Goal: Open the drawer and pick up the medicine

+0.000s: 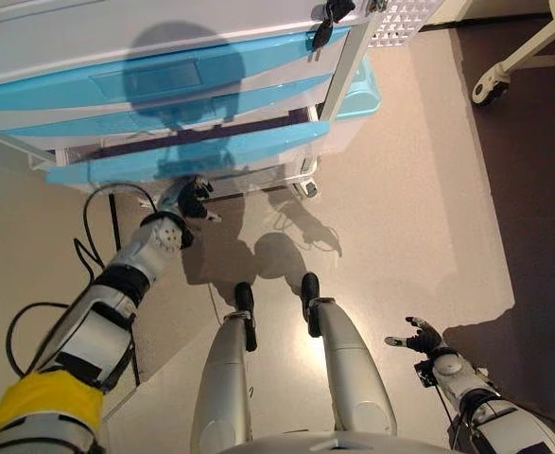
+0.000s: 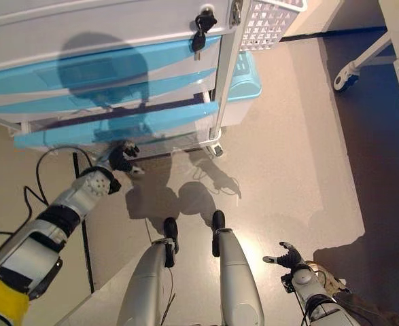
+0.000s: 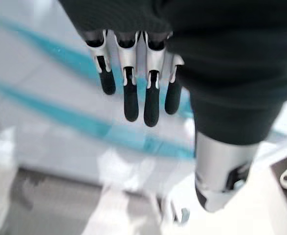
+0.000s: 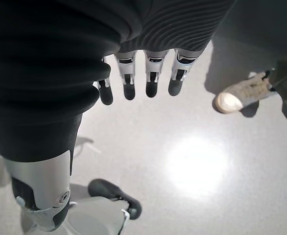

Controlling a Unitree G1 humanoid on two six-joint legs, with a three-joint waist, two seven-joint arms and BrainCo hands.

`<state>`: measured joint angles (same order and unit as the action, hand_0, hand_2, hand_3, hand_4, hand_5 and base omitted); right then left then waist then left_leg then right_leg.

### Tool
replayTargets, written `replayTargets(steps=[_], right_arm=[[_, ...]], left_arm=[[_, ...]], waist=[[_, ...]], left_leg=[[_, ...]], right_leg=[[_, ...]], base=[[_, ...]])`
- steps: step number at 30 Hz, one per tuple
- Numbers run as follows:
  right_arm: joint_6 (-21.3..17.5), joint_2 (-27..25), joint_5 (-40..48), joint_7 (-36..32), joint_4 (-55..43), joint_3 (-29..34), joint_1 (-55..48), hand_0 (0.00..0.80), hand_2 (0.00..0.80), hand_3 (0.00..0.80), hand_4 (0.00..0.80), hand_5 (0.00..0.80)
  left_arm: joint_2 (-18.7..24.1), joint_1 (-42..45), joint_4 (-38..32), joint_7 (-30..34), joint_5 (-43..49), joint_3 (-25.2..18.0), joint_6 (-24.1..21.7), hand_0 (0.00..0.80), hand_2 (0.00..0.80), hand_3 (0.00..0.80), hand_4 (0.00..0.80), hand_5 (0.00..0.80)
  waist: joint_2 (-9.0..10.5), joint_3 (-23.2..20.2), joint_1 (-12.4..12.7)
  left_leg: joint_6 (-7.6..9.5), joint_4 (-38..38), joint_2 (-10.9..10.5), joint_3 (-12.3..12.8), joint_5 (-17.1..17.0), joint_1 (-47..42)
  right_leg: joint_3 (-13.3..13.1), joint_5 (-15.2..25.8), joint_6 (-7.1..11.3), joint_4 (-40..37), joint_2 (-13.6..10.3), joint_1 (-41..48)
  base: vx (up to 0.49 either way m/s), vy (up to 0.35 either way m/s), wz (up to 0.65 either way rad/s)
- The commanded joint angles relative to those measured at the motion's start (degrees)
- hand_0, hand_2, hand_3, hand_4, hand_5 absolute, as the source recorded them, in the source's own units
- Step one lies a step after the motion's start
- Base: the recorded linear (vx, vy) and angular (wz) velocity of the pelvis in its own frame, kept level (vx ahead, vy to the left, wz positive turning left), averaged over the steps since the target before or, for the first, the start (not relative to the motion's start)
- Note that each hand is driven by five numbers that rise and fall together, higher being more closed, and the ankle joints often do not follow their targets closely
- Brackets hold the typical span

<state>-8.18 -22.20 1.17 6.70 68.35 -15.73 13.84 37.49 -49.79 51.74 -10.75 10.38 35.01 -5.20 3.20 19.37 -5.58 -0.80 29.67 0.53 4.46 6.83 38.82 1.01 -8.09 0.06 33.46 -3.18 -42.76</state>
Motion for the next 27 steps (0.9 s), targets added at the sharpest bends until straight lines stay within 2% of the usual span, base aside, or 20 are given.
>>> replayTargets(steps=[1,9,16,19,21,23,24,27], right_arm=[[0.3,-2.1,0.9,-0.2,0.1,-1.4,-3.2,0.0,0.0,0.0,0.0,0.0],[-0.2,-1.5,2.0,0.1,-0.3,-1.7,-3.5,0.0,0.0,0.0,0.0,0.0],[0.1,-0.9,1.6,-0.1,0.5,-2.2,-4.0,0.0,0.0,0.0,0.0,0.0],[0.3,-0.6,1.1,0.0,0.6,-2.1,-4.0,0.0,0.0,0.0,0.0,0.0],[0.7,-0.5,0.3,0.4,0.7,-1.8,-3.7,0.0,0.0,0.0,0.0,0.0],[0.7,-0.5,0.3,0.4,0.7,-1.8,-3.7,0.0,0.0,0.0,0.0,0.0],[1.1,-0.3,-0.1,0.7,0.3,-1.4,-3.0,0.0,0.0,0.0,0.0,0.0],[1.3,-0.4,-0.2,0.9,0.4,-0.9,-2.7,0.0,0.0,0.0,0.0,0.0]], left_arm=[[1.5,-4.8,2.8,-4.5,-1.5,-4.1,-0.3,0.0,0.0,0.0,0.0,0.0],[3.3,-7.0,3.3,-8.7,-3.3,-6.8,-0.7,0.0,0.0,0.0,0.0,0.0],[4.1,-6.1,2.6,-8.5,-3.8,-7.3,-0.9,0.0,0.0,0.0,0.0,0.0],[2.7,-3.8,1.1,-7.9,-4.9,-8.6,-1.1,0.0,0.0,0.0,0.0,0.0],[0.1,0.7,-0.5,-6.5,-8.2,-11.0,-1.5,0.0,0.0,0.0,0.0,0.0],[0.1,0.8,-0.5,-6.5,-8.2,-11.0,-1.5,0.0,0.0,0.0,0.0,0.0],[-2.9,6.0,-2.4,-5.1,-10.6,-13.0,-1.7,0.0,0.0,0.0,0.0,0.0],[-4.2,9.1,-3.3,-4.0,-10.8,-13.5,-1.8,0.0,0.0,0.0,0.0,0.0]], waist=[[-2.18,-2.9,-0.8],[-1.74,-3.7,-1.2],[-1.72,-3.7,-1.0],[-1.83,-3.6,-0.7],[-2.08,-3.4,-0.4],[-2.11,-3.4,-0.4],[-2.33,-3.2,0.3],[-2.49,-2.9,0.7]], left_leg=[[3.72,-0.3,-2.8,0.2,2.5,-0.6],[3.79,-0.6,-2.2,1.8,3.0,-0.7],[3.92,-1.3,-2.2,2.2,2.8,-0.9],[3.93,-1.6,-2.3,2.1,2.6,-1.2],[3.82,-2.3,-2.6,1.8,2.2,-1.6],[3.82,-2.4,-2.6,1.8,2.2,-1.6],[3.73,-3.8,-3.0,1.4,1.5,-2.7],[3.57,-4.5,-3.2,1.1,1.0,-3.5]], right_leg=[[0.7,1.7,1.32,-2.9,0.1,2.7],[-1.0,2.5,1.54,-3.7,0.9,2.0],[-1.4,2.9,1.81,-4.5,0.9,2.1],[-1.2,2.9,1.73,-4.6,0.8,2.4],[-0.9,3.1,1.72,-4.8,0.5,2.8],[-0.9,3.1,1.72,-4.8,0.5,2.8],[-0.6,3.5,1.75,-5.8,0.3,4.0],[-0.3,3.9,1.75,-6.6,0.1,5.2]], base=[[0.019,0.004,-0.12],[0.007,0.007,-0.02],[0.002,0.006,-0.12],[0.0,0.0,0.0],[0.0,0.0,0.0],[0.0,0.0,0.0],[0.0,0.0,0.0],[-0.007,-0.015,0.02]])
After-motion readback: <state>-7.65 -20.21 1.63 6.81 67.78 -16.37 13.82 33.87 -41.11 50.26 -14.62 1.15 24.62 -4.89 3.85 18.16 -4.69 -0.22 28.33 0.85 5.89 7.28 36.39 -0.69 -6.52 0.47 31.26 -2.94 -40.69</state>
